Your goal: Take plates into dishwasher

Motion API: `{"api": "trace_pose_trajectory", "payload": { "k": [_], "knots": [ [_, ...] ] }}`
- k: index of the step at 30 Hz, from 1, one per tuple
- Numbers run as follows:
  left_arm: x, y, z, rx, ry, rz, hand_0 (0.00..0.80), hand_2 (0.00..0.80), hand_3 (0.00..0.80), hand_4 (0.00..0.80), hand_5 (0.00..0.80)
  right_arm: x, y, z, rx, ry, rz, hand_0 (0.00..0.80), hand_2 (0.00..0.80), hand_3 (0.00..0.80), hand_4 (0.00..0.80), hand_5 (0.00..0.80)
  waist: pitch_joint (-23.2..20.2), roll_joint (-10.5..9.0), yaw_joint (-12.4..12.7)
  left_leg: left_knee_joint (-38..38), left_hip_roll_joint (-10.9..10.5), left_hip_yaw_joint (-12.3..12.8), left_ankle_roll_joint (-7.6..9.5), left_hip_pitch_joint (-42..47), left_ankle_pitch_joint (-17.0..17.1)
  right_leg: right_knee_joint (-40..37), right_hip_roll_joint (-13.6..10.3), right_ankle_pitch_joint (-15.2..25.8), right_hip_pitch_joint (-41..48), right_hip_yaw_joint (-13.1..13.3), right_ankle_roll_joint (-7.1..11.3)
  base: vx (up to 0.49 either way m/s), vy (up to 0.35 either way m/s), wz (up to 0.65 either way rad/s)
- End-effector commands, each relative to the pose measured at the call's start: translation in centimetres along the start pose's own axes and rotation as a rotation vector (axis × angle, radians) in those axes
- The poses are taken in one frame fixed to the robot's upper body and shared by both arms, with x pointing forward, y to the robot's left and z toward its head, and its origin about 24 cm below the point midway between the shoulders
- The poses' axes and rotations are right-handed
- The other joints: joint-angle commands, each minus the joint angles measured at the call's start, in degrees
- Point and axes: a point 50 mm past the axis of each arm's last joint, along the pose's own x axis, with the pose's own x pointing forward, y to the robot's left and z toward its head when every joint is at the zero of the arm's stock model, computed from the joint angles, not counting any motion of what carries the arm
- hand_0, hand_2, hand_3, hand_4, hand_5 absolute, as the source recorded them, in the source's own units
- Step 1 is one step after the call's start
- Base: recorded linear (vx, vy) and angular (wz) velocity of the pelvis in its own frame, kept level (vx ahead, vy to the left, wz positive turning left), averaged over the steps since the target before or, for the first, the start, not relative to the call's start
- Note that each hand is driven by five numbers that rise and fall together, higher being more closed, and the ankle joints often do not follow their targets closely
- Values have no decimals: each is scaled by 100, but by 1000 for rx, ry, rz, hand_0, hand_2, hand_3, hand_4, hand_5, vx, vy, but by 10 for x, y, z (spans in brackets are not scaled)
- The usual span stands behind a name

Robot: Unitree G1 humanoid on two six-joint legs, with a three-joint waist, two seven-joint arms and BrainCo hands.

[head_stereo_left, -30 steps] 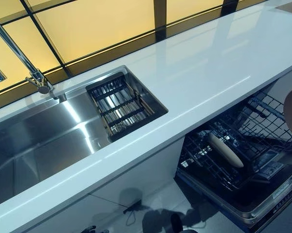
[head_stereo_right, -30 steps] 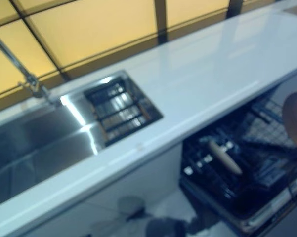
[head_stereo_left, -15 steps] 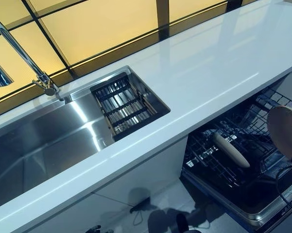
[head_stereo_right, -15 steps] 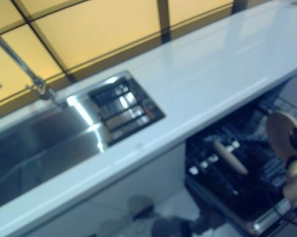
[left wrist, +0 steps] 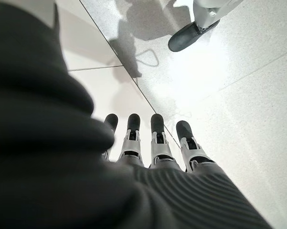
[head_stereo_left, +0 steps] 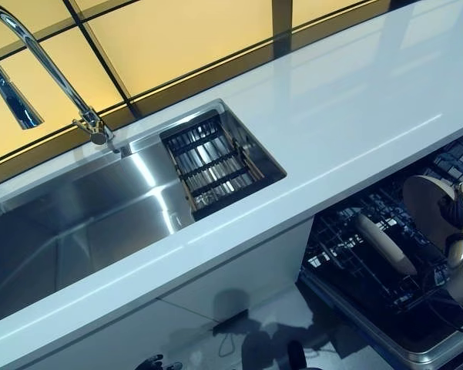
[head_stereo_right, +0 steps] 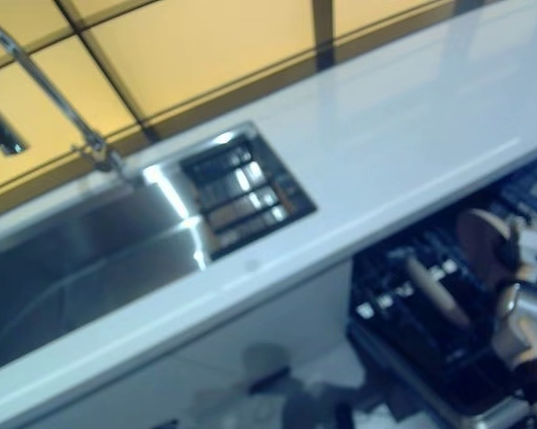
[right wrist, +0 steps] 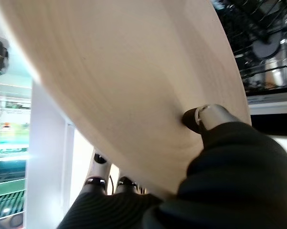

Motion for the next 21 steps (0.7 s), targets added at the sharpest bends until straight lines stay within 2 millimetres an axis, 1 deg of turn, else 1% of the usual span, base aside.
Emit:
{"api": "trace_pose_trajectory", "payload": {
  "k": [1, 5, 10, 15, 16, 17, 18, 21],
  "knots": [
    [-2, 18, -2, 99, 29, 26, 0, 0, 0, 0, 0, 21, -20, 14, -99, -20, -82, 800, 800, 800, 800, 800, -193, -368, 71, -8, -176, -58, 329, 141, -522, 26, -304, -564, 293, -325, 507, 0, 0, 0],
    [-2, 19, 0, 104, 27, 29, 0, 0, 0, 0, 0, 23, -16, 14, -171, -17, -43, 800, 800, 800, 800, 800, -180, -360, 115, -8, -164, -57, 317, 123, -507, 26, -316, -566, 292, -371, 508, -8, -25, 3],
    [-1, 18, 2, 111, 20, 26, 0, 0, 0, 0, 0, 28, -12, 13, -219, -1, 27, 800, 800, 800, 800, 800, -147, -312, 175, -8, -173, -87, 297, 69, -474, 26, -342, -562, 259, -432, 514, -24, -20, 4],
    [0, 19, 7, 108, 8, 26, 0, 0, 0, 0, 0, 25, 0, 14, -228, 24, 112, 800, 800, 800, 800, 800, -103, -276, 203, -8, -173, -94, 286, 43, -451, 26, -360, -559, 249, -483, 515, -8, -9, 3],
    [0, 19, 8, 108, 3, 27, 0, 0, 0, 0, 0, 24, 6, 12, -215, 42, 157, 800, 800, 800, 800, 800, -86, -268, 210, -8, -171, -95, 277, 28, -444, 26, -366, -556, 242, -504, 517, 0, 0, 0],
    [0, 19, 8, 108, 2, 27, 0, 0, 0, 0, 0, 23, 7, 12, -212, 45, 163, 800, 800, 800, 800, 800, -83, -267, 211, -8, -171, -97, 277, 25, -442, 26, -367, -555, 240, -506, 516, -36, -10, 1],
    [0, 19, 11, 109, -3, 28, 0, 0, 0, 0, 0, 20, 14, 12, -183, 69, 214, 800, 800, 800, 800, 800, -61, -259, 222, -8, -171, -105, 272, 5, -428, 26, -373, -547, 227, -522, 512, 0, 0, 0],
    [1, 20, 13, 110, -8, 29, 0, 0, 0, 0, 0, 17, 23, 14, -146, 83, 272, 800, 800, 800, 800, 800, -29, -260, 235, -8, -173, -108, 266, -6, -413, 26, -381, -535, 225, -545, 509, -12, -2, 0]
  ]
}}
